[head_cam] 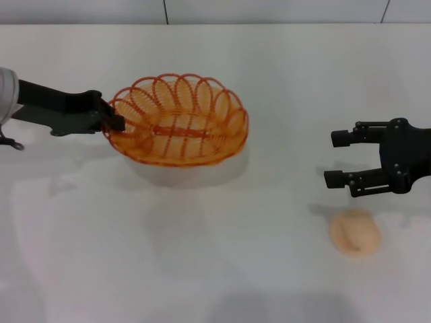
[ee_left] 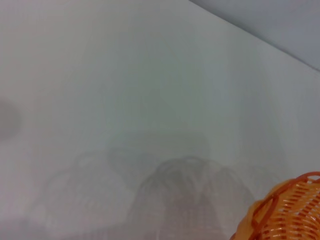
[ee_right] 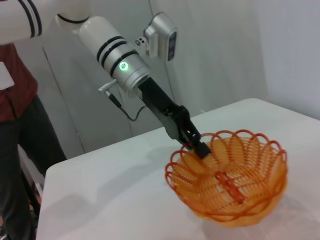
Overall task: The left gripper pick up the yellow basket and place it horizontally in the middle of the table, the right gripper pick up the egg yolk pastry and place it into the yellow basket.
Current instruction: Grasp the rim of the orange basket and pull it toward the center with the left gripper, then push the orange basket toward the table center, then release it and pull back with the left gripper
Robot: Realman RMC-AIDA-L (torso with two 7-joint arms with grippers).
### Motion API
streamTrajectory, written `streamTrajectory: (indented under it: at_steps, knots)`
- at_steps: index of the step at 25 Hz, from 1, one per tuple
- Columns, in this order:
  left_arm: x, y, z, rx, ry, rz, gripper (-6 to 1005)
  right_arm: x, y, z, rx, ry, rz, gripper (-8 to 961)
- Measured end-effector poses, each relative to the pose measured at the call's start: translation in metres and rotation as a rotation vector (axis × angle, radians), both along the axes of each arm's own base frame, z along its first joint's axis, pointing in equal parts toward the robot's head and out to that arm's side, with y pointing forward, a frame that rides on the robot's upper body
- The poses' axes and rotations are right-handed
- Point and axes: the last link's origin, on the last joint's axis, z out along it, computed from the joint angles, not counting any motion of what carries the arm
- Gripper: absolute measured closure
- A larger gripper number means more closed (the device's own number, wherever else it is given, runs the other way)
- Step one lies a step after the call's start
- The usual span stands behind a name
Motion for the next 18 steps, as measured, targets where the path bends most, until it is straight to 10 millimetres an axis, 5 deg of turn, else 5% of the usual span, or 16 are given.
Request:
streamTrajectory:
  at_steps: [10,18]
  knots:
    - [-0.002,0.0,0.0,-0.004,-0.006,0.101,913,-0.003,-0.002,0.001,-0.013,0.008,0.016,142]
    - [-0.005,-0.002,-0.021,-0.049,0.008,0.117,912,-0.004,-0.004,0.001,-0.026,0.011,0.025,142]
